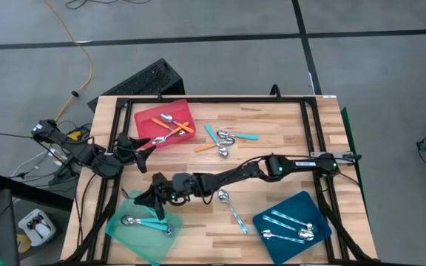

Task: Sort silverware by color (type)
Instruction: Put the blue spoon into the light blue bin

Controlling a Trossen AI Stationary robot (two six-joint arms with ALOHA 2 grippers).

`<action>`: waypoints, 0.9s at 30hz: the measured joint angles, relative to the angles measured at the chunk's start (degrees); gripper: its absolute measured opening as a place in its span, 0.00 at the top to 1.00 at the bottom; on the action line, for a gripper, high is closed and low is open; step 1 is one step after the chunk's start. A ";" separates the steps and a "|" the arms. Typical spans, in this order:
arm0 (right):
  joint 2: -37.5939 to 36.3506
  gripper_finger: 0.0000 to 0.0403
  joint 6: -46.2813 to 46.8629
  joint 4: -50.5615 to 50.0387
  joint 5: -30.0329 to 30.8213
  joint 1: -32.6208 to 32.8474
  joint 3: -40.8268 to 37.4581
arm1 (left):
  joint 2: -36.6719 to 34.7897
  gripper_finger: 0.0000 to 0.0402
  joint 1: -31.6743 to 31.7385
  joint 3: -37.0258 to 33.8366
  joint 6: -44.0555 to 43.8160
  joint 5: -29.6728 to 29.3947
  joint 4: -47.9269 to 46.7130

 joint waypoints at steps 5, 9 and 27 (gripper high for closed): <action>0.02 0.84 0.42 0.21 -0.53 -0.83 0.00 | 0.02 0.53 0.00 0.00 -0.40 0.16 -1.23; 0.02 0.84 0.34 -0.12 -0.58 -0.74 0.00 | 0.00 0.53 0.00 0.00 -0.32 0.42 -1.23; 0.02 0.84 -0.69 -3.87 -8.41 1.43 0.00 | 0.00 0.53 0.00 0.00 -2.27 1.39 -1.27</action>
